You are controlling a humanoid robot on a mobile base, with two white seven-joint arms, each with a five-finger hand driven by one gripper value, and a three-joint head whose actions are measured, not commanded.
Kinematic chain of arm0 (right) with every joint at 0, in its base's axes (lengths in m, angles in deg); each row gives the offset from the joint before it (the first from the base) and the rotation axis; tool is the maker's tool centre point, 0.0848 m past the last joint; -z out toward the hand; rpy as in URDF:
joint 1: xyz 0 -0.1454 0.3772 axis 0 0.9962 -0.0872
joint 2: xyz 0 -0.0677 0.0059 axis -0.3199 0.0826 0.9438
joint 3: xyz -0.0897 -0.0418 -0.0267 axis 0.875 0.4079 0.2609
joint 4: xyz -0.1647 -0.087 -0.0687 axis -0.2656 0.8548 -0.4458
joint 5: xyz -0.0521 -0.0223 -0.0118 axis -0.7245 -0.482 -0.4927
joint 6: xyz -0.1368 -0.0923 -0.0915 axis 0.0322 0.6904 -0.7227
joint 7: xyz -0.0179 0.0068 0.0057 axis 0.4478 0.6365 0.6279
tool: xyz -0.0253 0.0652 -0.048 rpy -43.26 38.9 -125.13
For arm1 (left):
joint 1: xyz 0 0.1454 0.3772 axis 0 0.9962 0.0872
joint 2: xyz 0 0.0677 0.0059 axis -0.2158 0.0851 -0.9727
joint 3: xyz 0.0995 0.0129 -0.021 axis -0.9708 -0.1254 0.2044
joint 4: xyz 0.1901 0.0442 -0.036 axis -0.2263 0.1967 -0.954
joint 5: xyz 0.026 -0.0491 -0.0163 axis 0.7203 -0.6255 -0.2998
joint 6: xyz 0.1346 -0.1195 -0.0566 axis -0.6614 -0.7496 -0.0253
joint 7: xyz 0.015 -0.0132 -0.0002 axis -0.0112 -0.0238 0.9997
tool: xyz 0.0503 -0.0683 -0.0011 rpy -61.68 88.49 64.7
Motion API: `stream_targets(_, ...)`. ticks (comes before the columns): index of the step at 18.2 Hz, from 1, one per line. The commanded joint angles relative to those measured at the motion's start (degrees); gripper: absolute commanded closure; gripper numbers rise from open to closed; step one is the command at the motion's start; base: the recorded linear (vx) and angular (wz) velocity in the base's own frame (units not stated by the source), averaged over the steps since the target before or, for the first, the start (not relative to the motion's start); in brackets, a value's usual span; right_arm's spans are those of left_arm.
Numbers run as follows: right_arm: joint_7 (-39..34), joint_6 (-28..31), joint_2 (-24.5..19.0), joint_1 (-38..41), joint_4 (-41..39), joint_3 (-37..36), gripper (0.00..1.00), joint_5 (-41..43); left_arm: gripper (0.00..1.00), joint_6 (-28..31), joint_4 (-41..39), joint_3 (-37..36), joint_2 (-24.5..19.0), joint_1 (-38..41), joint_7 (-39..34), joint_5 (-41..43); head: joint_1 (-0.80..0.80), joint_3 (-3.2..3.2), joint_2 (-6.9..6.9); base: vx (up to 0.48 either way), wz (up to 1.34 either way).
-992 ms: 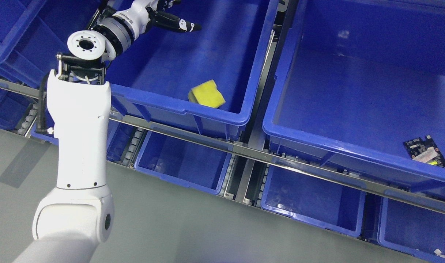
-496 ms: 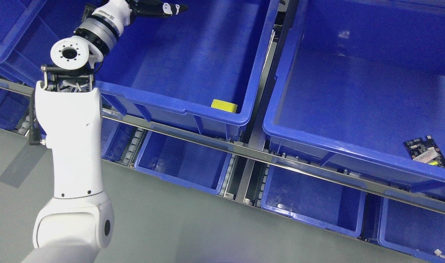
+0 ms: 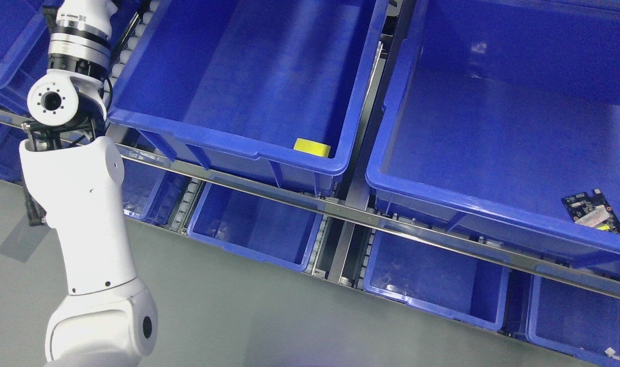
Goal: Move yellow foam block to right shelf middle
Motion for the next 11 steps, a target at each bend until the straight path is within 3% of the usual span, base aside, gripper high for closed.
stream_targets(1, -0.01, 0.0, 1.0, 0.09, -1.0, 0.0, 0.0, -0.17, 0.0, -0.92, -1.83, 5.76, -1.0, 1.6, -2.57, -2.04, 0.0, 0.0, 0.0, 0.0, 0.0)
stream_targets(4, -0.01, 0.0, 1.0, 0.09, -1.0, 0.0, 0.0, -0.17, 0.0, -2.33, -1.83, 6.02, -1.0, 2.13, -3.18, -5.18, 0.0, 0.0, 0.0, 0.0, 0.0)
stream_targets(8, -0.01, -0.08, 1.0, 0.09, -1.0, 0.0, 0.0, -0.17, 0.0, -1.36, -1.39, 5.5, -1.0, 3.36, -3.45, -18.87, 0.0, 0.0, 0.0, 0.0, 0.0)
stream_targets(11, -0.01, 0.0, 1.0, 0.09, -1.0, 0.0, 0.0, -0.17, 0.0, -1.45, -0.34, 5.23, -1.0, 5.55, -2.4, -20.23, 0.0, 0.0, 0.0, 0.0, 0.0)
